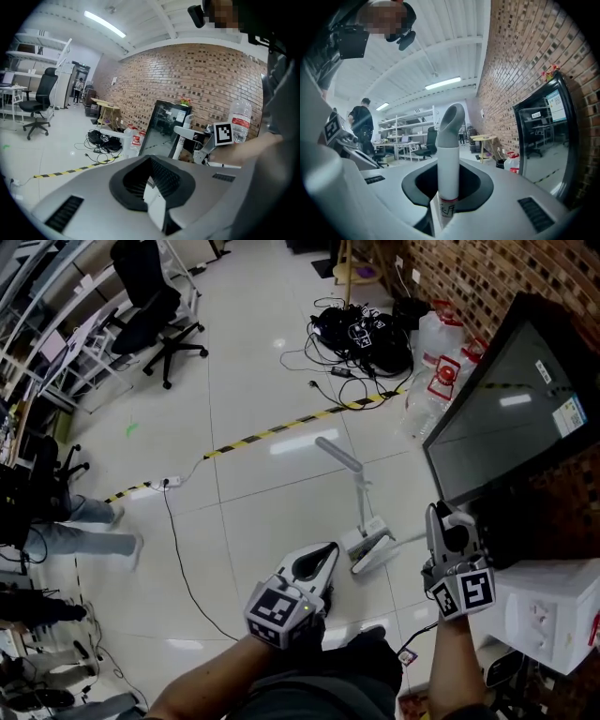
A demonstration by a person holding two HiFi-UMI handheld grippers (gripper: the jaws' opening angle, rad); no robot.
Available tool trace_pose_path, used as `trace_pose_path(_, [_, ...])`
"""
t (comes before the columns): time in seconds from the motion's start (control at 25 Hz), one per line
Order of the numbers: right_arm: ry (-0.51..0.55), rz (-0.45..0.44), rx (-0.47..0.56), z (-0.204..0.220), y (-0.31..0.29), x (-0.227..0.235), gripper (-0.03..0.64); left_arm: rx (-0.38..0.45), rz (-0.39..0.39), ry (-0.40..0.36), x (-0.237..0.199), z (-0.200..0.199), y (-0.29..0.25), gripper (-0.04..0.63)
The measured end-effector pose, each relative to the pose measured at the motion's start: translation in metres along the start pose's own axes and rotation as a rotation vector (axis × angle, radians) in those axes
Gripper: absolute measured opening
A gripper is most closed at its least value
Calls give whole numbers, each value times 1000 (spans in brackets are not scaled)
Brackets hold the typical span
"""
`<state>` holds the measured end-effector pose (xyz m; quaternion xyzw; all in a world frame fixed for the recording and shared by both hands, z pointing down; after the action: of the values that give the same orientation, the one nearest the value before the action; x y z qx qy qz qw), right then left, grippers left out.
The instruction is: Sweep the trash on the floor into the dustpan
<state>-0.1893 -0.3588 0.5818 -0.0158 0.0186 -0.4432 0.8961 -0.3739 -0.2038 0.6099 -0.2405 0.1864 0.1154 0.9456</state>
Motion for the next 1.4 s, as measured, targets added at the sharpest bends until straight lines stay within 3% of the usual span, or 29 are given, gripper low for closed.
trace_pose_path(0.2, [-1,18,-13,-18,38,5,71,6,36,-19,24,-10,2,23])
trace_pose_path(0.4, [-17,67,37,-48,100,16,71,-2,20,-38,55,-4,3,23])
trace_pose_path(0.68, [8,159,56,-106,210,35,71,6,98,-60,147,-5,7,23])
trace_pose_path(0.8, [26,193,48,-138,271,39,71,36,173,-36,206,-18,15,23])
trace_pose_path(0.96, [75,287,71,-182,353,46,72,61,314,-126,292,-37,16,23])
trace_pose_path(1.2, [108,435,24,-206,451,61,72,106,458,-223,403,-53,15,23])
trace_pose_path(1.4, [144,554,-5,-226,519,63,72,102,569,-224,464,-55,13,23])
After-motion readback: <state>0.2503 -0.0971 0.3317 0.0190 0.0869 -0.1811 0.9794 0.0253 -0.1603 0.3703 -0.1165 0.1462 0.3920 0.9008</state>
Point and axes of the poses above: the fingertips, and each gripper's own axes: y backward along the fingers, x to its right, z out of its underside, the point moved 6 cm from there along y, backward along the fingers, and after that the axes turned 8 degrees about y, right-handed, at the moved point
